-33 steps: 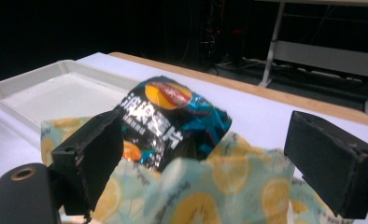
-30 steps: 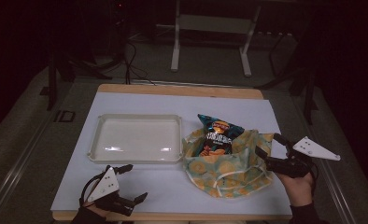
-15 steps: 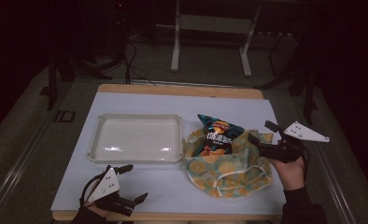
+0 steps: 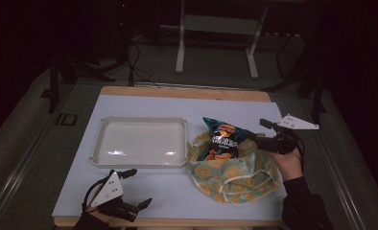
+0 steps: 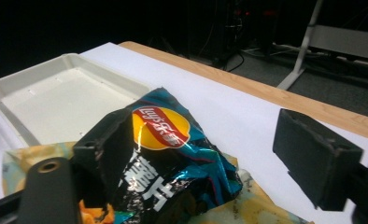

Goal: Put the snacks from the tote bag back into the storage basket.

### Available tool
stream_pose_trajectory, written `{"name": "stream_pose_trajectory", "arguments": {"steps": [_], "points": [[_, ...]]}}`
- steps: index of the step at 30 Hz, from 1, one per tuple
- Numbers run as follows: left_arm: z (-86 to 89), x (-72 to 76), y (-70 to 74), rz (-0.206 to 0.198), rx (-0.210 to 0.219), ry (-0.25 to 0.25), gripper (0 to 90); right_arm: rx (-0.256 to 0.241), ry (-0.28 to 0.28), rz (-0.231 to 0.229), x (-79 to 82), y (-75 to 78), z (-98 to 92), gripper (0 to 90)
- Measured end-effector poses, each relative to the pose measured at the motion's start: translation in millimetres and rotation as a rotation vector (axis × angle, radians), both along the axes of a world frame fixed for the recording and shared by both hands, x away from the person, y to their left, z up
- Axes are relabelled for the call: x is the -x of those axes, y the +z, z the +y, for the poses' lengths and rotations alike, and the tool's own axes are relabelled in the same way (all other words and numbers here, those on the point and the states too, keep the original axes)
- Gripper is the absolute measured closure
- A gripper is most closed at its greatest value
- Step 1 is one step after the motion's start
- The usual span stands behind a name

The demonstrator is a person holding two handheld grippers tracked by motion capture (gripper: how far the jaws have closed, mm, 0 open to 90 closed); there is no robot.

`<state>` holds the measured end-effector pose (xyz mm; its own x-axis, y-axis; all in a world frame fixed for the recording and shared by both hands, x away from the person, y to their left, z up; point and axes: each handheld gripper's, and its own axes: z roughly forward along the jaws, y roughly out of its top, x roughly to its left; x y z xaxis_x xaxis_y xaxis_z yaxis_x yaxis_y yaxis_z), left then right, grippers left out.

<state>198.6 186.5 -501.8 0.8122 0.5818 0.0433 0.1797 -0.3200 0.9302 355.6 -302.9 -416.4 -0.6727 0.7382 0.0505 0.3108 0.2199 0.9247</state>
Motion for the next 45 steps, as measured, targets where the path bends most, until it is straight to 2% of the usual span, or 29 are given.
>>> {"name": "stream_pose_trajectory", "arguments": {"steps": [2, 4, 6, 10, 22, 35, 39, 45], "points": [[0.0, 0.0, 0.0, 0.000, 0.000, 0.000, 0.7, 0.004, 0.000, 0.007, -3.3, -1.4, -0.1, 22.3], [0.0, -0.1, -0.1, 0.000, -0.001, 0.001, 0.7, 0.041, 0.003, 0.004, -10.1, -5.5, -1.1, 29.4], [0.0, -0.2, -0.1, 0.000, -0.002, 0.000, 0.7, 0.067, -0.001, 0.004, -13.3, -8.4, -1.2, 32.2], [0.0, -0.2, -0.2, 0.000, -0.004, -0.002, 0.7, 0.095, 0.012, 0.033, -21.7, -18.3, -2.1, 36.0], [-0.4, -0.5, -0.7, 0.002, -0.011, -0.004, 0.7, 0.102, 0.036, 0.145, -41.5, -43.1, -1.4, 36.8], [-1.2, -0.4, -1.3, 0.003, -0.014, -0.007, 0.7, 0.102, 0.061, 0.225, -53.0, -59.5, 2.2, 39.1], [-1.7, -0.4, -1.6, 0.001, -0.025, -0.007, 0.7, 0.110, 0.075, 0.235, -55.2, -62.1, 5.7, 45.4], [-2.0, 0.1, -1.3, -0.001, -0.022, -0.009, 0.7, 0.106, 0.087, 0.269, -60.1, -64.5, 8.0, 49.2]]}}
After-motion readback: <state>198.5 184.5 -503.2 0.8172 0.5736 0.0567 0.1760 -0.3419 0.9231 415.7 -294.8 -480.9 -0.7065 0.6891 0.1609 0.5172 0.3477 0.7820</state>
